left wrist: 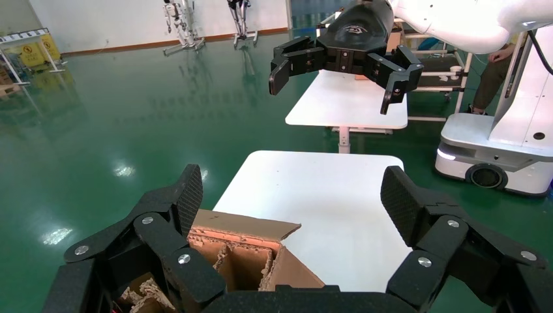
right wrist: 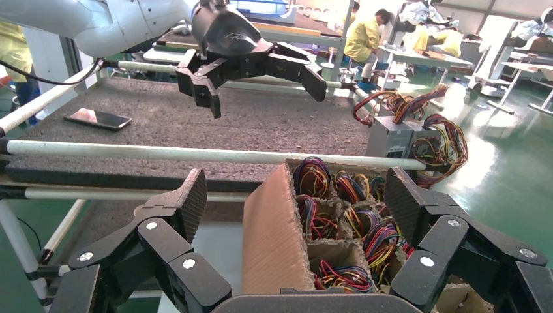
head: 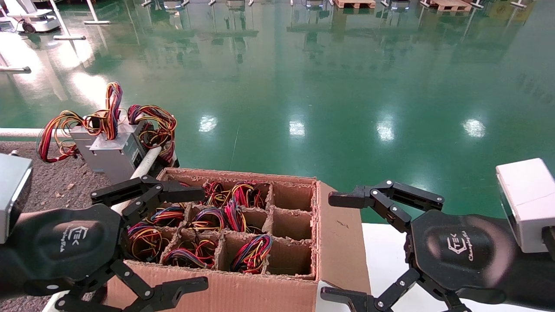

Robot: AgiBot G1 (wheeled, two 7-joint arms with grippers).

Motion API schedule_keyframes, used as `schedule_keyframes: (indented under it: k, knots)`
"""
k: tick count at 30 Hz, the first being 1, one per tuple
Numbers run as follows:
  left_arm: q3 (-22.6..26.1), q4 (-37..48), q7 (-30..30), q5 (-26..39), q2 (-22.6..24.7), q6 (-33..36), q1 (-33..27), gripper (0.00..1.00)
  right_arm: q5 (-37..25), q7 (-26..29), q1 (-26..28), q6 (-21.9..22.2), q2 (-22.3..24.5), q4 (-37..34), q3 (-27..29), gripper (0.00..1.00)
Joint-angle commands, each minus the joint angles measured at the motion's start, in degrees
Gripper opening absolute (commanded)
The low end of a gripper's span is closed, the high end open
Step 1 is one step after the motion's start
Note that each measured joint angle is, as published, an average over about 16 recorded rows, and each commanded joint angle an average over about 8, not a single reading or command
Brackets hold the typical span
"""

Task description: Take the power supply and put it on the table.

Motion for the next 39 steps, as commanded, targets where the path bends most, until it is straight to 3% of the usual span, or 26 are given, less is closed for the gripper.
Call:
schedule_keyframes:
  k: [1, 9, 10, 11, 17, 19, 39]
  knots:
    - [0.0, 0.0, 0.0, 0.0, 0.0, 0.0, 0.0, 1.0, 0.0, 0.0, 0.0, 0.0, 0.0, 0.0, 0.0, 1.0]
    - [0.0, 0.0, 0.0, 0.0, 0.0, 0.0, 0.0, 1.0, 0.0, 0.0, 0.0, 0.0, 0.0, 0.0, 0.0, 1.0]
    - [0.0, 0.0, 0.0, 0.0, 0.0, 0.0, 0.0, 1.0, 0.0, 0.0, 0.0, 0.0, 0.0, 0.0, 0.0, 0.95]
    - [0.0, 0.0, 0.0, 0.0, 0.0, 0.0, 0.0, 1.0, 0.0, 0.0, 0.0, 0.0, 0.0, 0.0, 0.0, 0.87]
    - [0.0, 0.0, 0.0, 0.0, 0.0, 0.0, 0.0, 1.0, 0.0, 0.0, 0.0, 0.0, 0.0, 0.0, 0.0, 0.12]
    - [0.0, 0.0, 0.0, 0.0, 0.0, 0.0, 0.0, 1.0, 0.0, 0.0, 0.0, 0.0, 0.0, 0.0, 0.0, 0.0]
    - [0.0, 0.0, 0.0, 0.0, 0.0, 0.0, 0.0, 1.0, 0.0, 0.0, 0.0, 0.0, 0.0, 0.0, 0.0, 0.0]
